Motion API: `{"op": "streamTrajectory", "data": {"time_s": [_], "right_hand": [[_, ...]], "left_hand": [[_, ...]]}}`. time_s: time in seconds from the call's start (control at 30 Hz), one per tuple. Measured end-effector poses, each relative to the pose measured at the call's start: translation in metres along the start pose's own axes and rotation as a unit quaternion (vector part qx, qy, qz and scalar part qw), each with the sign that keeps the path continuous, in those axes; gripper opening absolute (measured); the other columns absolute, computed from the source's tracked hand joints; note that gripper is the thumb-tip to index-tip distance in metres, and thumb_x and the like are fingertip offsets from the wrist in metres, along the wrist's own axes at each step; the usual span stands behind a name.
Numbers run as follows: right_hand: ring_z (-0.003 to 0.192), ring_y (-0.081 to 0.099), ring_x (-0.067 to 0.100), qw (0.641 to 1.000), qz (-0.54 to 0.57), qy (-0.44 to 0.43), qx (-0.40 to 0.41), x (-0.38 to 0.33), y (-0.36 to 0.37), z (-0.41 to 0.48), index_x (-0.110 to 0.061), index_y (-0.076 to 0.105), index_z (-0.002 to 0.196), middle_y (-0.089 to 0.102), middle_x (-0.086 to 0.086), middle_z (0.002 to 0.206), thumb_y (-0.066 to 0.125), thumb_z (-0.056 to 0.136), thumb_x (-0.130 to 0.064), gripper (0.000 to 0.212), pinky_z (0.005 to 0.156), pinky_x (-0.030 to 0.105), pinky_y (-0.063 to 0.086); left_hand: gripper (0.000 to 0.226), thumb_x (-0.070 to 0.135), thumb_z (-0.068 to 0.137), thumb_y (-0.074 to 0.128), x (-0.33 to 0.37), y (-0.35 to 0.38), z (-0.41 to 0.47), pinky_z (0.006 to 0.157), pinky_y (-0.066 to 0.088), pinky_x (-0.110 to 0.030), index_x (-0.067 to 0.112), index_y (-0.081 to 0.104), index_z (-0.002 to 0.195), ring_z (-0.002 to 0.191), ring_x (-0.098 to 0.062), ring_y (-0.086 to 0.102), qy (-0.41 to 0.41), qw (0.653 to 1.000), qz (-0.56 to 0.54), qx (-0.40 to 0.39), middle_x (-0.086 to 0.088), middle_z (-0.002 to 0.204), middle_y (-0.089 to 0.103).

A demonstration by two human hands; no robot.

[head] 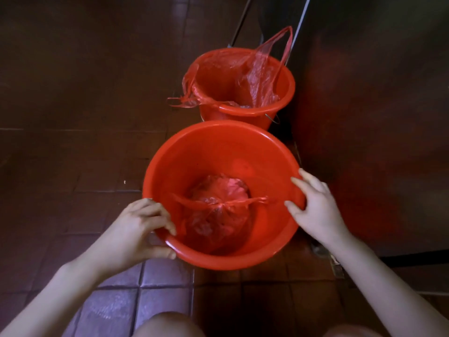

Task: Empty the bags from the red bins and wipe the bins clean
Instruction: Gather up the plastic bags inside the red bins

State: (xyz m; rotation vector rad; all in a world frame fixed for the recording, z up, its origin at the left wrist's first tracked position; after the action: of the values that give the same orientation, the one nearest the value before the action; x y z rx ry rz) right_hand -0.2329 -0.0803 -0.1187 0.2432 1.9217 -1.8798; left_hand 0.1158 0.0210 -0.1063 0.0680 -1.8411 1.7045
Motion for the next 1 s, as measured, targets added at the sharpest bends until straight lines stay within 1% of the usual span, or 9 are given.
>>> {"op": "streamTrajectory", "data": {"time_s": [0.13, 0.23, 0.3, 0.4, 0.53, 0.63, 0.77, 0.9, 1.0], "right_hand": [[0.135, 0.036, 0.023, 0.995, 0.009, -0.082, -0.054, -0.041, 0.027, 0.028, -0.014, 0.05, 0.141, 0.033, 0.001, 0.155, 0.073, 0.083, -0.032, 0.065, 0.108, 0.022, 0.021], [0.137, 0.034, 0.025, 0.99, 0.023, -0.115, -0.078, -0.07, 0.042, 0.061, -0.014, 0.048, 0.142, 0.029, 0.002, 0.158, 0.071, 0.086, -0.03, 0.062, 0.111, 0.025, 0.02], [0.141, 0.032, 0.025, 0.988, 0.04, -0.122, -0.091, -0.085, 0.047, 0.083, -0.014, 0.048, 0.142, 0.028, 0.003, 0.158, 0.071, 0.086, -0.026, 0.061, 0.117, 0.032, 0.02], [0.142, 0.034, 0.022, 0.983, 0.062, -0.134, -0.109, -0.097, 0.049, 0.11, -0.015, 0.048, 0.142, 0.033, 0.005, 0.155, 0.073, 0.085, -0.023, 0.062, 0.118, 0.039, 0.025], [0.129, 0.049, 0.019, 0.984, 0.091, -0.133, -0.075, -0.097, 0.041, 0.139, -0.017, 0.05, 0.139, 0.05, 0.003, 0.142, 0.067, 0.089, -0.025, 0.053, 0.11, 0.036, 0.038], [0.129, 0.047, 0.025, 0.992, 0.04, -0.118, -0.006, -0.088, 0.031, 0.167, -0.016, 0.049, 0.139, 0.05, 0.005, 0.141, 0.063, 0.092, -0.026, 0.051, 0.11, 0.039, 0.037], [0.131, 0.039, 0.029, 0.989, -0.109, -0.098, 0.003, -0.083, 0.024, 0.205, -0.02, 0.039, 0.145, 0.042, 0.006, 0.146, 0.058, 0.093, -0.032, 0.056, 0.111, 0.042, 0.034], [0.128, 0.042, 0.031, 0.974, -0.196, -0.093, -0.059, -0.088, 0.032, 0.234, -0.025, 0.034, 0.148, 0.045, 0.006, 0.145, 0.055, 0.095, -0.034, 0.057, 0.107, 0.041, 0.035], [0.123, 0.046, 0.031, 0.969, -0.225, -0.084, -0.06, -0.087, 0.042, 0.245, -0.027, 0.037, 0.144, 0.048, 0.008, 0.139, 0.052, 0.097, -0.026, 0.049, 0.103, 0.041, 0.036]], "left_hand": [[0.044, 0.07, 0.064, 0.066, -0.027, -0.026, -0.034, 0.077, 0.045, -0.034, 0.031, 0.074, 0.082, 0.08, -0.012, 0.057, -0.06, 0.998, 0.012, 0.01, 0.014, 0.088, 0.062], [0.045, 0.066, 0.061, 0.067, -0.033, -0.038, -0.045, 0.076, 0.049, -0.037, 0.028, 0.076, 0.083, 0.08, -0.016, 0.058, -0.11, 0.993, 0.028, 0.031, 0.01, 0.087, 0.064], [0.033, 0.048, 0.06, 0.076, -0.028, -0.036, -0.044, 0.081, 0.046, -0.034, 0.029, 0.076, 0.088, 0.083, -0.015, 0.057, -0.134, 0.99, 0.013, 0.043, 0.013, 0.09, 0.064], [0.039, 0.02, 0.061, 0.08, -0.01, -0.011, -0.025, 0.089, 0.039, -0.023, 0.03, 0.073, 0.098, 0.093, -0.011, 0.055, -0.106, 0.993, -0.056, 0.017, 0.017, 0.099, 0.063], [0.037, 0.056, 0.078, 0.066, -0.001, 0.022, -0.007, 0.084, 0.04, -0.015, 0.045, 0.061, 0.113, 0.104, 0.007, 0.046, -0.09, 0.993, -0.07, 0.022, 0.029, 0.105, 0.052], [0.037, 0.07, 0.081, 0.05, -0.007, 0.024, -0.009, 0.078, 0.037, -0.005, 0.054, 0.052, 0.115, 0.103, 0.015, 0.042, -0.1, 0.993, -0.039, 0.05, 0.035, 0.109, 0.048], [0.038, 0.073, 0.082, 0.046, -0.019, 0.012, 0.006, 0.071, 0.038, -0.003, 0.055, 0.053, 0.114, 0.102, 0.014, 0.046, -0.116, 0.988, -0.021, 0.104, 0.038, 0.109, 0.049], [0.034, 0.064, 0.082, 0.056, -0.041, -0.002, 0.036, 0.072, 0.049, -0.02, 0.049, 0.061, 0.112, 0.104, 0.01, 0.049, -0.147, 0.98, -0.023, 0.129, 0.034, 0.107, 0.053], [0.029, 0.054, 0.084, 0.063, -0.057, -0.002, 0.052, 0.069, 0.047, -0.02, 0.047, 0.063, 0.112, 0.105, 0.007, 0.049, -0.174, 0.978, 0.006, 0.115, 0.031, 0.106, 0.054]]}}
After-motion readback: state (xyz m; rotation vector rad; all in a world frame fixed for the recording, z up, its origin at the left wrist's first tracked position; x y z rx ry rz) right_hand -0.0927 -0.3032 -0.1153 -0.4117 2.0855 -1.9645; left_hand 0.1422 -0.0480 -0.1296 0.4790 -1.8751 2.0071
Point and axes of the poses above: each hand's wrist, its own z-axis towards the middle knuckle, its own y-axis out of the palm, x = y × z, the point moved 2 cm from there along z, towards the middle knuckle
